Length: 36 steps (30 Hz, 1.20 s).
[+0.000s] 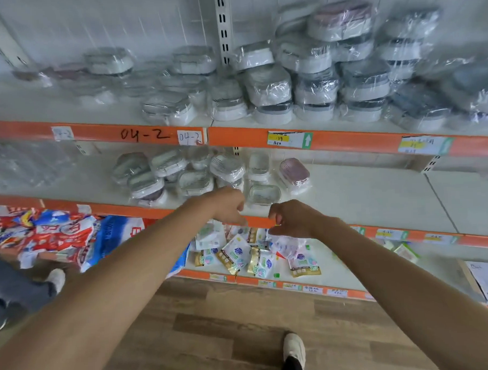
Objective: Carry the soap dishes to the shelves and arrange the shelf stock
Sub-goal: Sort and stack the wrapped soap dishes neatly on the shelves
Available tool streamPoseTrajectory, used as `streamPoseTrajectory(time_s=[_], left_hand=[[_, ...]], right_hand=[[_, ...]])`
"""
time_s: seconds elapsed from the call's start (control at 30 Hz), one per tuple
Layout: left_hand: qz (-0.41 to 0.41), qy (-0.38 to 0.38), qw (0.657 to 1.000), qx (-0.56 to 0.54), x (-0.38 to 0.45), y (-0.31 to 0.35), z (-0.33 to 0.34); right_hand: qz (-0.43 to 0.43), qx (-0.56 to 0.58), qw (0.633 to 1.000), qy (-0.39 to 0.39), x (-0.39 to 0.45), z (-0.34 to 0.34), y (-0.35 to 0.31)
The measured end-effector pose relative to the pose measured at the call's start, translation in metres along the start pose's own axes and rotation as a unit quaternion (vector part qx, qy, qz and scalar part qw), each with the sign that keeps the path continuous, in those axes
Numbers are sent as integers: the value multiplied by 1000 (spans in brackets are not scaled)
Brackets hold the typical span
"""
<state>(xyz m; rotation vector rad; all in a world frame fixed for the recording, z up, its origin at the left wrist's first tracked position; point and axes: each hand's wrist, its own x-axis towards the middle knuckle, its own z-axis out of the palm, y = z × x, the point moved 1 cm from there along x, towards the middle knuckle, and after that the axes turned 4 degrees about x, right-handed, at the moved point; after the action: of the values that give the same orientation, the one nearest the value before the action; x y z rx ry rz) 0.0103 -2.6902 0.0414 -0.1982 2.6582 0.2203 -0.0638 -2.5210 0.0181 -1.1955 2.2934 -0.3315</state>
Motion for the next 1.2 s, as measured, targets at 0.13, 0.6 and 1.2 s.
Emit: streamPoseTrajectory(time_s=[0.13,0.6,1.2], left_hand=[[6,58,998,-21,-35,-6,-29],[27,259,965,24,-59,-17,-148],[4,261,965,22,46,-71,-235]], right_hand=[[-12,-16,999,44,-18,-32,-28],[-16,-92,978,189,-27,-161,-68],[23,-103,963,248,68,-263,-35]])
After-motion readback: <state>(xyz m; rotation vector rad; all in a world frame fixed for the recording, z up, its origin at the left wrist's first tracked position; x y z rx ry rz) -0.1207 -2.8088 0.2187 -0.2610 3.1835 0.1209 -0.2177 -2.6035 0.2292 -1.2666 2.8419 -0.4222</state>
